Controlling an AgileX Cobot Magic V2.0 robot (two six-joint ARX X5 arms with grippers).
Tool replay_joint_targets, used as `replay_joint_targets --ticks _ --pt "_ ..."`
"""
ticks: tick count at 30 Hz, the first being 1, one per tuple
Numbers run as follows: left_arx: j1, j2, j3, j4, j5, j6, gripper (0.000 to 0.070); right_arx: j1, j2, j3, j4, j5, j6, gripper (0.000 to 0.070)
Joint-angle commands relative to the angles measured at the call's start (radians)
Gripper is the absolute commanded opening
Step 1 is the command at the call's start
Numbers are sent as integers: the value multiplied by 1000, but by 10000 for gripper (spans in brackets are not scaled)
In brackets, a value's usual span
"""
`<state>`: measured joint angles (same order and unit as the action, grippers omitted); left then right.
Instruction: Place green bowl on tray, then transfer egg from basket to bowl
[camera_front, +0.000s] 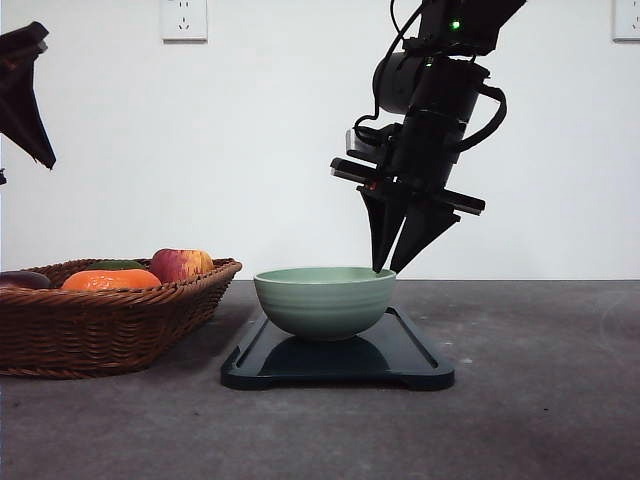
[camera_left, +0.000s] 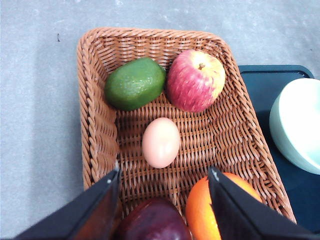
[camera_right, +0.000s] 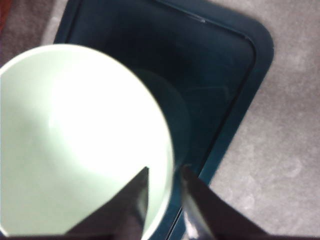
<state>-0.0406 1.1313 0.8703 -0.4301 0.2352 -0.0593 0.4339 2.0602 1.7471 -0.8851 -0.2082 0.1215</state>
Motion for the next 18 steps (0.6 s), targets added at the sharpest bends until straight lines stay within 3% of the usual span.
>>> replay_joint_targets --ticks 1,6,10,18 --pt "-1 6 21 6 2 14 351 8 25 29 1 -1 9 145" --pt "-1 6 21 6 2 14 351 6 -9 42 -17 4 -27 145" --pt "-1 6 21 7 2 14 351 4 -74 27 13 79 -59 144" --pt "-1 6 21 6 2 14 351 -14 -292 -293 333 72 -78 144"
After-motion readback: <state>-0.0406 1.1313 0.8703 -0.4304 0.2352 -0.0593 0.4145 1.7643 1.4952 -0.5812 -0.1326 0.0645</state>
